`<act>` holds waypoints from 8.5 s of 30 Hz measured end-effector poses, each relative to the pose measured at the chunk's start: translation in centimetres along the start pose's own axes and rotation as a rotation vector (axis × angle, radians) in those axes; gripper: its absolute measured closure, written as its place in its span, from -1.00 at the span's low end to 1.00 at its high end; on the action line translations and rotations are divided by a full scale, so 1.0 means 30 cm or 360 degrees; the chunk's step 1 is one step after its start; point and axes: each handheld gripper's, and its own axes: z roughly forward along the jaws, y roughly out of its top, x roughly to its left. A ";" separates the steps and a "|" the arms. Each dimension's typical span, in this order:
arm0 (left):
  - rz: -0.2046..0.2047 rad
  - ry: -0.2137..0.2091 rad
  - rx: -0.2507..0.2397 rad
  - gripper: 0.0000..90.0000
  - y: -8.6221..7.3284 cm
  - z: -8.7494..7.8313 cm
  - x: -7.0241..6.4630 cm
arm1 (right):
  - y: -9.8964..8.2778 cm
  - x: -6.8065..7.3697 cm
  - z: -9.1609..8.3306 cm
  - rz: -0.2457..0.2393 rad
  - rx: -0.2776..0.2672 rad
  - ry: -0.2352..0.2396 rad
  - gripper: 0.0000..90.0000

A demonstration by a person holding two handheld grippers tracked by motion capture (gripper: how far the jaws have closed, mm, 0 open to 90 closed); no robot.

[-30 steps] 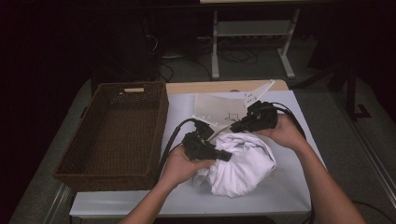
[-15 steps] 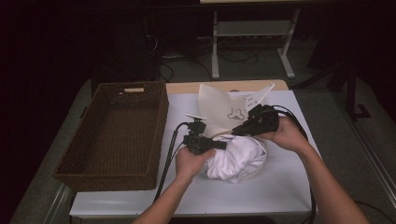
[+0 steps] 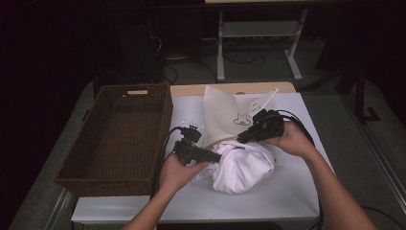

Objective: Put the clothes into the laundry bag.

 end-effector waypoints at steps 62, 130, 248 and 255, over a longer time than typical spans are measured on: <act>-0.0108 -0.0123 -0.0073 0.76 -0.048 0.152 -0.003 | -0.009 0.023 0.052 0.0001 0.0067 0.0049 0.89; -0.0165 -0.0170 -0.0219 0.72 -0.035 0.129 0.007 | -0.019 0.048 0.019 -0.0004 0.0031 0.0057 0.89; -0.0154 -0.0219 -0.0115 0.10 -0.055 0.193 -0.128 | -0.033 0.044 0.018 0.0025 0.0058 0.0012 0.88; -0.0178 -0.0151 -0.0249 0.69 -0.025 0.213 -0.084 | -0.038 0.049 0.012 0.0018 0.0062 0.0007 0.88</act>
